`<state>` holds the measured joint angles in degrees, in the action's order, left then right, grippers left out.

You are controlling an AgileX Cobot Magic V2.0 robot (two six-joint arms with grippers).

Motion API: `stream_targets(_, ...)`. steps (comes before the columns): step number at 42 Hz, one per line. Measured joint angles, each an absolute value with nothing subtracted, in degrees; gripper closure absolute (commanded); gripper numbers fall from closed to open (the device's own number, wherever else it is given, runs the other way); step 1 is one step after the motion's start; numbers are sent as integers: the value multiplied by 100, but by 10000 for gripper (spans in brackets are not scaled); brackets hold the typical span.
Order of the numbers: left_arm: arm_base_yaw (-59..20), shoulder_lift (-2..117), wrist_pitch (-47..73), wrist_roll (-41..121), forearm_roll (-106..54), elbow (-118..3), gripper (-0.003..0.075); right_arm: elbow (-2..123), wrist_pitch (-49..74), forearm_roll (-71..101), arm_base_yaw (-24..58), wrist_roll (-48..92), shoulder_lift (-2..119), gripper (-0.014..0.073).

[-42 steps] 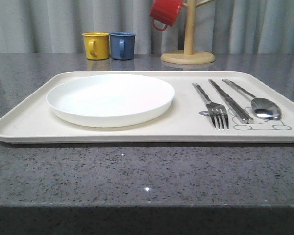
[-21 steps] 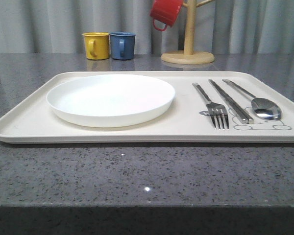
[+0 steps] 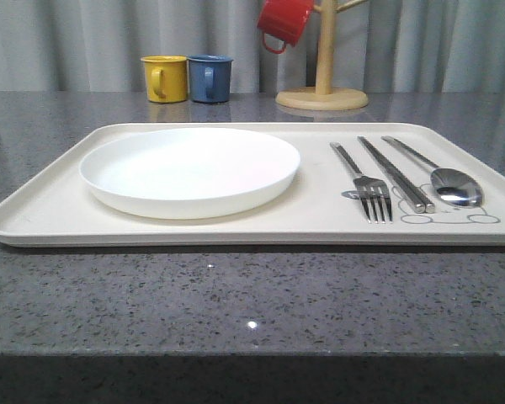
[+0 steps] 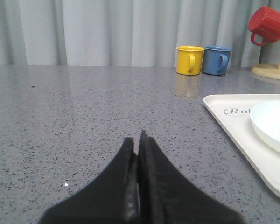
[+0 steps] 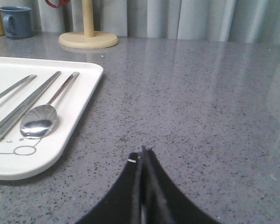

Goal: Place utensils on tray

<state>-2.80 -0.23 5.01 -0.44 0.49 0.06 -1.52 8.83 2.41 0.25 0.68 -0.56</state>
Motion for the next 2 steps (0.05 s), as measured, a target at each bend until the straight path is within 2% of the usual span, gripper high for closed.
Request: stream_targets(2,-280,-23,497,-44,49,6,740,-152,883,251,25,68,-56,661)
